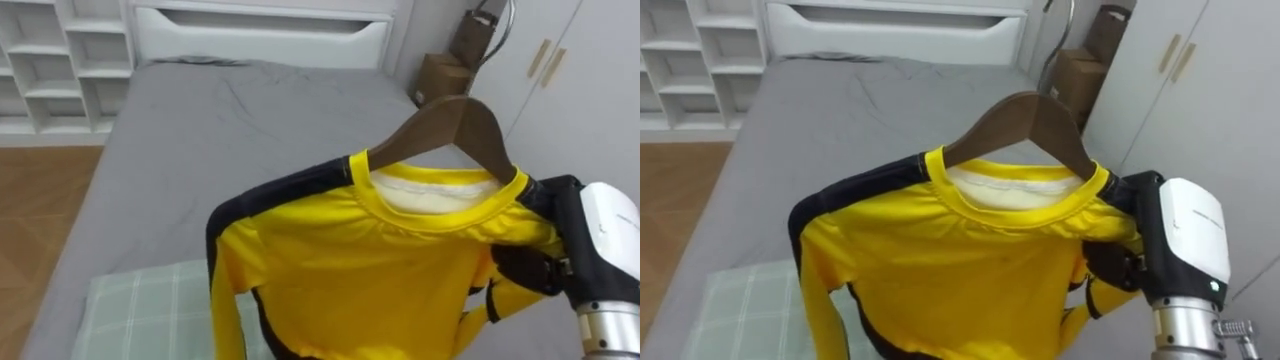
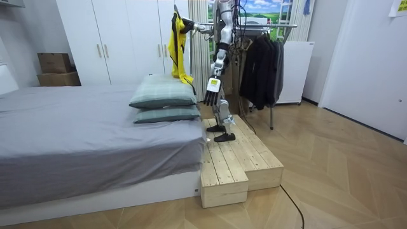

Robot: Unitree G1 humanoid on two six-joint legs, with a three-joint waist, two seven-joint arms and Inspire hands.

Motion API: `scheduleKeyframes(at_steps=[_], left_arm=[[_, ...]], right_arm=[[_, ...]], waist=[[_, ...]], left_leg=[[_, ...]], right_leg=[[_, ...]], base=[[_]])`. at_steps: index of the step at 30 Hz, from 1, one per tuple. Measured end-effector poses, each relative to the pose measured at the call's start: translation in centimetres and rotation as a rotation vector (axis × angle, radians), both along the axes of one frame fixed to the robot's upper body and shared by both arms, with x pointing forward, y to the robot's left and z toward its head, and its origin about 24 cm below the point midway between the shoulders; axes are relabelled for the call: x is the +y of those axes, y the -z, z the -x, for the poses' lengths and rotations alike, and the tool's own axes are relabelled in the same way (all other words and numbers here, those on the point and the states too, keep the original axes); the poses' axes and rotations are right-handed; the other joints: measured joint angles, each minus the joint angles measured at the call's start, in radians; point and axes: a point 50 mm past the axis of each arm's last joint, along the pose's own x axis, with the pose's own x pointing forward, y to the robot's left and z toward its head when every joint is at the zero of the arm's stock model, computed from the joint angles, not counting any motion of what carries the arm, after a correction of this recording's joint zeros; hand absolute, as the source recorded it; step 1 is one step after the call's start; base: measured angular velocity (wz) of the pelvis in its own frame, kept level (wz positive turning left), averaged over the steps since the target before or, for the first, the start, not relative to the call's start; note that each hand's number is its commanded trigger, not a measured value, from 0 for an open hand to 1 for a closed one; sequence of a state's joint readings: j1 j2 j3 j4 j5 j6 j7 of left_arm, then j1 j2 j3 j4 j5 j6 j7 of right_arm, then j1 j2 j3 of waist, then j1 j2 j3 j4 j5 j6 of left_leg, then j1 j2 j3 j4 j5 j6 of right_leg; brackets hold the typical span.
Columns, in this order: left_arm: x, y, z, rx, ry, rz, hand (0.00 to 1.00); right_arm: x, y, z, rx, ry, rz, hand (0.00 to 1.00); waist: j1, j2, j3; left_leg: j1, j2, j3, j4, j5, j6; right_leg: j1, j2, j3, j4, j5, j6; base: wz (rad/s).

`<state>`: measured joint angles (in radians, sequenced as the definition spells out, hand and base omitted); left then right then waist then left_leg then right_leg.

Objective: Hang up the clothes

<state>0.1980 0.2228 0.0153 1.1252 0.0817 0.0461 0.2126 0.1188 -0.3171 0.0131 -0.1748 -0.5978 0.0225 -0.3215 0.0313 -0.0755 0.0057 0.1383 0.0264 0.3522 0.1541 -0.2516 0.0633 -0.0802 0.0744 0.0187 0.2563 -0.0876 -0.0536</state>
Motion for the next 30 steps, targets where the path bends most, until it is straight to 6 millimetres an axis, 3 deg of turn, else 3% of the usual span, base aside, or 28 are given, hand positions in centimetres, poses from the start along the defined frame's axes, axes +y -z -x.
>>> scheduleKeyframes(at_steps=[1,3,4,5,6,7,8,9,10,13,16,19,21,23,25,26,27,28,29,30], left_arm=[[0.0,0.0,-0.1,-0.001,0.001,-0.003,0.00],[-0.2,0.1,-0.1,0.019,0.017,-0.002,0.00],[-0.2,0.2,-0.1,0.023,0.021,-0.003,0.00],[-0.3,0.2,-0.2,0.027,0.028,-0.003,0.00],[-0.4,0.2,-0.2,0.036,0.026,-0.002,0.00],[-0.4,0.2,-0.2,0.039,0.024,-0.003,0.00],[-0.2,0.2,-0.1,0.047,0.022,-0.009,0.00],[0.2,0.1,-0.1,0.056,0.020,-0.017,0.00],[0.2,0.1,-0.1,0.059,0.017,-0.019,0.00],[-0.3,0.3,0.2,0.077,-0.008,-0.006,0.00],[-0.2,0.2,0.0,0.077,-0.006,-0.010,0.00],[-0.2,0.2,-0.1,0.076,-0.001,-0.013,0.00],[0.1,0.1,0.0,0.075,-0.009,-0.027,0.00],[0.2,0.1,0.6,0.095,-0.013,-0.033,0.00],[0.1,0.2,1.5,0.124,-0.023,-0.043,0.00],[0.1,0.2,2.3,0.151,-0.032,-0.054,0.00],[0.1,0.2,3.1,0.178,-0.041,-0.062,0.00],[0.0,0.2,3.5,0.191,-0.047,-0.061,0.00],[-0.2,0.3,3.8,0.205,-0.054,-0.060,0.00],[-0.2,0.2,3.9,0.213,-0.058,-0.068,0.00]], right_arm=[[0.2,0.1,0.0,0.004,-0.008,-0.001,1.00],[1.2,0.5,0.0,0.027,-0.051,-0.005,1.00],[1.3,0.6,0.0,0.030,-0.058,-0.006,1.00],[1.3,0.6,0.0,0.032,-0.059,-0.007,1.00],[1.3,0.6,0.0,0.033,-0.057,-0.009,1.00],[1.4,0.6,0.0,0.033,-0.057,-0.011,1.00],[1.5,0.6,-0.1,0.030,-0.057,-0.021,1.00],[1.6,0.7,-0.1,0.032,-0.058,-0.034,1.00],[1.6,0.8,-0.1,0.035,-0.057,-0.038,1.00],[1.6,1.1,-0.1,0.045,-0.053,-0.047,1.00],[1.8,1.7,-0.1,0.073,-0.058,-0.089,1.00],[2.0,2.3,-0.1,0.121,-0.077,-0.122,1.00],[2.2,2.4,-0.1,0.131,-0.093,-0.121,1.00],[2.5,2.3,-0.2,0.137,-0.113,-0.117,1.00],[3.1,2.1,-0.4,0.129,-0.138,-0.106,1.00],[3.5,2.0,-0.5,0.125,-0.156,-0.100,1.00],[3.7,2.1,-0.5,0.128,-0.168,-0.099,1.00],[3.7,2.1,-0.5,0.130,-0.172,-0.097,1.00],[3.7,2.1,-0.5,0.128,-0.171,-0.102,1.00],[3.8,2.1,-0.6,0.128,-0.173,-0.117,1.00]], waist=[[0.005,0.000,-0.0001],[0.010,0.013,0.0047],[0.017,0.017,0.0043],[0.033,0.026,0.0101],[0.032,0.034,0.0086],[0.031,0.036,0.0063],[0.028,0.037,0.0060],[0.028,0.027,0.0018],[0.022,0.022,0.0005],[0.006,0.042,0.0111],[-0.010,0.048,0.0124],[-0.017,0.050,0.0128],[-0.001,0.038,0.0083],[0.003,0.028,0.0047],[0.009,0.033,0.0068],[0.009,0.037,0.0074],[0.009,0.034,0.0077],[0.012,0.022,0.0090],[0.013,0.023,0.0074],[0.018,0.023,0.0073]], left_leg=[[0.000,0.002,0.021,0.000,-0.002,-0.001],[0.016,0.015,0.119,-0.001,-0.016,-0.005],[0.015,0.019,0.148,-0.003,-0.021,-0.006],[0.022,0.023,0.206,0.008,-0.035,-0.008],[0.032,0.022,0.242,0.014,-0.046,-0.012],[0.037,0.021,0.258,0.015,-0.049,-0.015],[0.048,0.020,0.290,0.015,-0.055,-0.024],[0.051,0.019,0.301,0.029,-0.057,-0.029],[0.050,0.022,0.301,0.037,-0.057,-0.030],[0.047,0.043,0.301,0.070,-0.052,-0.037],[0.045,0.057,0.308,0.078,-0.051,-0.040],[0.037,0.083,0.330,0.117,-0.060,-0.064],[0.006,0.118,0.353,0.217,-0.076,-0.084],[-0.020,0.154,0.354,0.338,-0.077,-0.087],[-0.055,0.198,0.312,0.494,-0.067,-0.097],[-0.079,0.211,0.242,0.577,-0.041,-0.107],[-0.120,0.202,0.148,0.642,0.010,-0.103],[-0.135,0.192,0.106,0.657,0.015,-0.101],[-0.166,0.156,0.013,0.619,-0.006,-0.087],[-0.199,0.125,-0.071,0.562,-0.014,-0.089]], right_leg=[[-0.008,-0.001,-0.025,0.000,0.004,-0.006],[-0.024,-0.013,-0.168,-0.001,0.022,-0.030],[-0.027,-0.020,-0.212,0.008,0.020,-0.032],[-0.046,-0.049,-0.295,0.075,-0.020,-0.018],[-0.052,-0.104,-0.339,0.149,-0.067,0.005],[-0.050,-0.132,-0.348,0.175,-0.082,0.022],[-0.038,-0.181,-0.346,0.191,-0.093,0.047],[-0.035,-0.187,-0.319,0.169,-0.093,0.060],[-0.034,-0.182,-0.317,0.155,-0.093,0.057],[-0.009,-0.149,-0.295,0.092,-0.073,0.048],[-0.009,-0.136,-0.295,0.083,-0.065,0.042],[-0.010,-0.124,-0.294,0.086,-0.070,0.025],[-0.039,-0.110,-0.266,0.118,-0.090,0.004],[-0.053,-0.106,-0.239,0.152,-0.118,-0.008],[-0.059,-0.089,-0.188,0.183,-0.144,-0.022],[-0.059,-0.067,-0.137,0.200,-0.150,-0.036],[-0.052,-0.049,-0.074,0.211,-0.154,-0.042],[-0.047,-0.043,-0.046,0.210,-0.157,-0.042],[-0.046,-0.029,0.002,0.199,-0.155,-0.040],[-0.047,-0.016,0.048,0.186,-0.144,-0.041]], base=[[-1.11],[-1.16],[-1.22],[-1.13],[-1.03],[-0.91],[-0.79],[-0.65],[-0.43],[-0.31],[-0.05],[-0.09],[-0.39],[-0.63],[-0.91],[-1.10],[-1.12],[-1.14],[-1.13],[-1.20]])
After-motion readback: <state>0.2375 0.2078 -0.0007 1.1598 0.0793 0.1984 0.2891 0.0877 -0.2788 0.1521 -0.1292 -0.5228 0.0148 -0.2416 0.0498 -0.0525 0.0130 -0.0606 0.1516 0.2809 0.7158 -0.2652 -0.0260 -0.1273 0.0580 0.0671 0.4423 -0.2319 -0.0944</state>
